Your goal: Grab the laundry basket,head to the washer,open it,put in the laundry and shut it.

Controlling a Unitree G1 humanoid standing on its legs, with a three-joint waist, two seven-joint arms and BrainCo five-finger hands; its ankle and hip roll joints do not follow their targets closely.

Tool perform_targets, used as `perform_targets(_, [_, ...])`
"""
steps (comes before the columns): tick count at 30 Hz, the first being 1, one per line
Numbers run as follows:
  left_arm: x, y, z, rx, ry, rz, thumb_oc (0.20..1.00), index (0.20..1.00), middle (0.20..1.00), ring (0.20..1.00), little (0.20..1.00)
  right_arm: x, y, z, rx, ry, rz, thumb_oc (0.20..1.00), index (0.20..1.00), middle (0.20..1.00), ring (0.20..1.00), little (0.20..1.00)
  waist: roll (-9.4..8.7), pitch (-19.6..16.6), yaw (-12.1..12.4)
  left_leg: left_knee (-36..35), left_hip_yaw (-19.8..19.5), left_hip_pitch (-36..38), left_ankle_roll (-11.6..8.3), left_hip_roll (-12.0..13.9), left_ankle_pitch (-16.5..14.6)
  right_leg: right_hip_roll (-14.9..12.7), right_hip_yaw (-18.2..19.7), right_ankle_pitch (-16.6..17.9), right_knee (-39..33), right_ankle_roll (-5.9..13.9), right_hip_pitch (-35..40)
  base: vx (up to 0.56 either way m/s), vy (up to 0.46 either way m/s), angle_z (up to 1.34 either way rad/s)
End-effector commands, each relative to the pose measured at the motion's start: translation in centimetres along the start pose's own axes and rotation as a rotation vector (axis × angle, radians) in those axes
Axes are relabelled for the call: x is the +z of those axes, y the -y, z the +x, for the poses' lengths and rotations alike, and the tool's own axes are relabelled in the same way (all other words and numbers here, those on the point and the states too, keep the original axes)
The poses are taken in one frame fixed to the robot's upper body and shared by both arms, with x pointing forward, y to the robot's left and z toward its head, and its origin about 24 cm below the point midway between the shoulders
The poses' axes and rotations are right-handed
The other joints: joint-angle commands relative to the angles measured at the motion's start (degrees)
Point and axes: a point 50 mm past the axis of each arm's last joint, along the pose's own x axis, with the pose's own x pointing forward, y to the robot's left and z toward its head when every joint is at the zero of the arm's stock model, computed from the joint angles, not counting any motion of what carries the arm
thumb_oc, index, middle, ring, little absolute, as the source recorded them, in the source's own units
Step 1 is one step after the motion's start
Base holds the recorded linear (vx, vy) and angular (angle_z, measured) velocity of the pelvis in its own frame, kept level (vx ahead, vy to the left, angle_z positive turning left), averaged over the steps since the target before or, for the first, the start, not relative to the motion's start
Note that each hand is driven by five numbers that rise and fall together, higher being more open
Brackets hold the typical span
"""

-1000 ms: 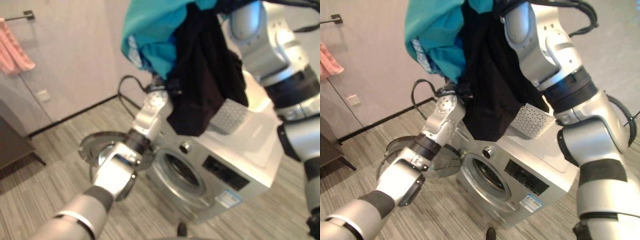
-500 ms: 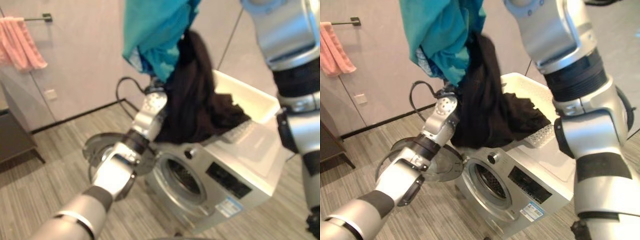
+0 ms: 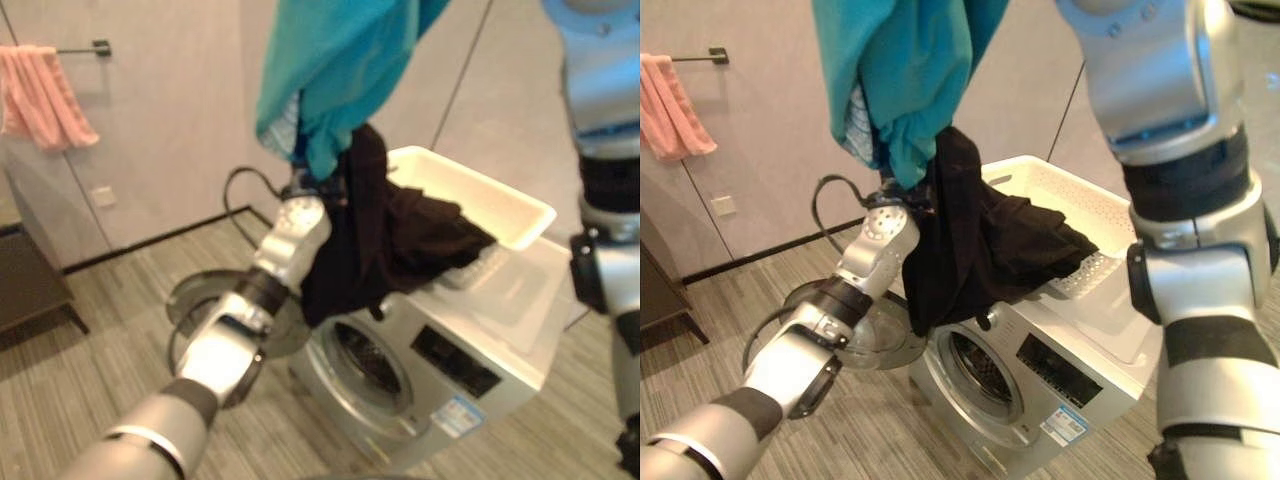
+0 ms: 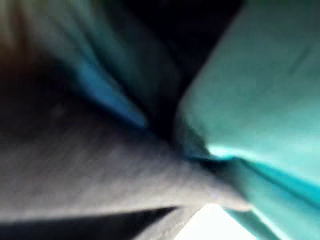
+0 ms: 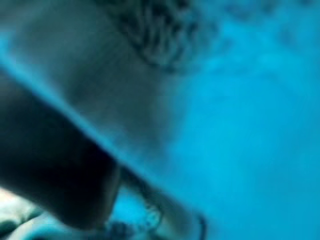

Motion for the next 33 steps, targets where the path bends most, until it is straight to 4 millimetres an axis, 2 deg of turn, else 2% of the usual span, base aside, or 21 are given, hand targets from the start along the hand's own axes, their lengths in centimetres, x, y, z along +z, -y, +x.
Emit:
perform_targets(1, [4.2, 0.8, 0.8, -0.044, 0.181, 0.046, 0.2, 0.2, 0.2, 0.2, 0.2, -1.1, 3.3, 0.8, -0.085, 0.037, -0.115, 1.0, 1.0, 1.0, 1.0, 1.0, 3.27, 0.4, 2.1, 0.8, -0.2, -3.5, 2.67, -1.8, -3.7, -4.7, -2.2, -8.0, 6.3, 4.62, 3.9, 0.01, 0.014, 0.04])
perform_targets(2, [4.1, 0.8, 0.7, -0.044, 0.178, 0.051, 0.2, 0.2, 0.2, 0.2, 0.2, -1.2, 3.5, 0.5, -0.085, 0.033, -0.115, 1.0, 1.0, 1.0, 1.0, 1.0, 3.1, 0.2, 2.0, 0.8, -0.2, -3.4, 2.68, -1.7, -3.7, -4.7, -2.2, -8.0, 6.3, 4.62, 3.9, 0.01, 0.019, 0.03])
perform_targets(3, [4.8, -0.1, 0.9, -0.02, 0.211, 0.078, 0.2, 0.2, 0.2, 0.2, 0.2, -1.5, 4.0, -0.3, -0.093, 0.024, -0.117, 1.0, 1.0, 1.0, 1.0, 1.0, 3.87, 0.7, 1.9, 0.8, -0.2, -3.5, 2.8, -1.9, -3.7, -4.7, -2.1, -8.0, 6.3, 4.64, 3.8, 0.0, 0.0, 0.0])
perform_targets(4, [4.7, -1.1, 0.8, -0.003, 0.218, 0.115, 0.2, 0.2, 0.2, 0.2, 0.2, -1.7, 4.7, -1.7, -0.092, 0.007, -0.112, 1.0, 1.0, 1.0, 1.0, 1.0, 3.81, 0.7, 1.7, 0.8, -0.1, -3.4, 2.88, -1.9, -3.7, -4.6, -1.9, -8.0, 6.2, 4.63, 3.7, 0.01, 0.035, 0.0])
perform_targets(5, [5.5, -4.0, 0.6, 0.068, 0.27, 0.193, 0.2, 0.2, 0.2, 0.2, 0.2, -2.5, 5.9, -5.0, -0.069, -0.057, -0.1, 1.0, 1.0, 1.0, 1.0, 1.0, 4.69, 1.4, 1.4, 0.8, 0.2, -3.4, 3.15, -1.9, -3.8, -4.6, -1.4, -7.8, 6.0, 4.71, 3.4, 0.01, 0.035, -0.01])
perform_targets(9, [6.4, -9.7, -0.7, 0.221, 0.34, 0.334, 0.2, 0.2, 0.2, 0.2, 0.2, -3.9, 8.7, -10.6, 0.004, -0.184, -0.212, 1.0, 1.0, 1.0, 1.0, 1.0, 5.68, 2.3, 0.6, 0.8, 1.2, -3.2, 3.65, -2.1, -4.1, -4.6, -0.2, -7.2, 5.4, 4.99, 2.7, 0.0, 0.027, -0.14])
perform_targets(10, [6.2, -9.8, -0.9, 0.221, 0.335, 0.341, 0.2, 0.2, 0.2, 0.2, 0.2, -3.8, 8.9, -10.9, 0.008, -0.189, -0.212, 1.0, 1.0, 1.0, 1.0, 1.0, 5.5, 2.0, 0.6, 0.8, 1.3, -3.1, 3.67, -2.1, -4.1, -4.5, -0.1, -7.2, 5.4, 5.0, 2.7, 0.02, 0.024, -0.37])
perform_targets(11, [6.6, -13.7, -2.7, 0.346, 0.369, 0.401, 0.2, 0.2, 0.2, 0.2, 0.2, -4.5, 10.8, -14.6, 0.075, -0.295, -0.31, 1.0, 1.0, 1.0, 1.0, 1.0, 5.95, 2.2, 0.1, 0.8, 2.0, -2.9, 3.87, -2.1, -4.4, -4.4, 0.6, -7.0, 5.2, 5.02, 2.4, 0.02, 0.019, -0.45])
perform_targets(12, [6.4, -13.8, -2.9, 0.346, 0.365, 0.406, 0.2, 0.2, 0.2, 0.2, 0.2, -4.4, 10.9, -14.8, 0.078, -0.299, -0.309, 1.0, 1.0, 1.0, 1.0, 1.0, 5.85, 1.9, 0.2, 0.8, 2.0, -2.8, 3.88, -2.1, -4.4, -4.4, 0.6, -7.0, 5.2, 5.02, 2.4, 0.03, 0.019, -0.35])
perform_targets(15, [7.4, -17.4, -4.7, 0.466, 0.406, 0.481, 0.2, 0.2, 0.2, 0.2, 0.2, -4.8, 13.0, -17.4, 0.106, -0.403, -0.365, 1.0, 1.0, 1.0, 1.0, 1.0, 6.31, 2.1, -0.5, 0.8, 2.6, -2.5, 3.98, -2.1, -4.6, -4.3, 1.2, -6.9, 5.1, 5.09, 2.3, 0.01, 0.005, -0.18])
perform_targets(16, [7.3, -17.5, -4.9, 0.467, 0.403, 0.486, 0.2, 0.2, 0.2, 0.2, 0.2, -4.7, 13.0, -17.6, 0.108, -0.407, -0.362, 1.0, 1.0, 1.0, 1.0, 1.0, 6.23, 1.9, -0.5, 0.8, 2.7, -2.5, 3.98, -2.1, -4.7, -4.2, 1.2, -6.9, 5.1, 5.09, 2.4, 0.01, 0.006, -0.22])
perform_targets(18, [8.0, -19.9, -6.4, 0.556, 0.426, 0.503, 0.2, 0.2, 0.2, 0.2, 0.2, -5.1, 14.1, -19.3, 0.157, -0.468, -0.414, 1.0, 1.0, 1.0, 1.0, 1.0, 6.43, 1.8, -0.8, 0.8, 3.1, -2.2, 4.05, -2.1, -4.8, -4.2, 1.6, -6.8, 5.1, 5.11, 2.3, 0.02, 0.012, -0.12])
perform_targets(23, [8.4, -21.1, -7.2, 0.608, 0.446, 0.502, 0.2, 0.2, 0.2, 0.2, 0.2, -6.0, 14.7, -21.4, 0.209, -0.57, -0.434, 1.0, 1.0, 1.0, 1.0, 1.0, 6.46, 1.7, -0.8, 0.8, 3.3, -2.4, 3.94, -2.1, -4.7, -4.3, 1.3, -6.3, 4.8, 5.16, 2.4, 0.0, 0.002, -0.01])
perform_targets(24, [8.2, -21.2, -7.3, 0.615, 0.44, 0.475, 0.2, 0.2, 0.2, 0.2, 0.2, -6.4, 14.8, -22.4, 0.218, -0.628, -0.423, 1.0, 1.0, 1.0, 1.0, 1.0, 6.43, 1.9, -0.6, 0.8, 3.1, -2.5, 3.9, -2.1, -4.6, -4.4, 1.2, -6.2, 4.8, 5.13, 2.4, -0.01, 0.0, 0.04])
perform_targets(33, [7.4, -20.1, -6.4, 0.563, 0.407, 0.429, 0.2, 0.2, 0.2, 0.2, 0.2, -8.4, 15.3, -25.9, 0.332, -0.782, -0.514, 1.0, 1.0, 1.0, 1.0, 1.0, 6.45, 2.1, 0.0, 0.8, 2.2, -3.0, 3.75, -2.4, -4.4, -4.8, 0.1, -6.1, 4.8, 5.07, 2.8, -0.01, -0.002, 0.07])
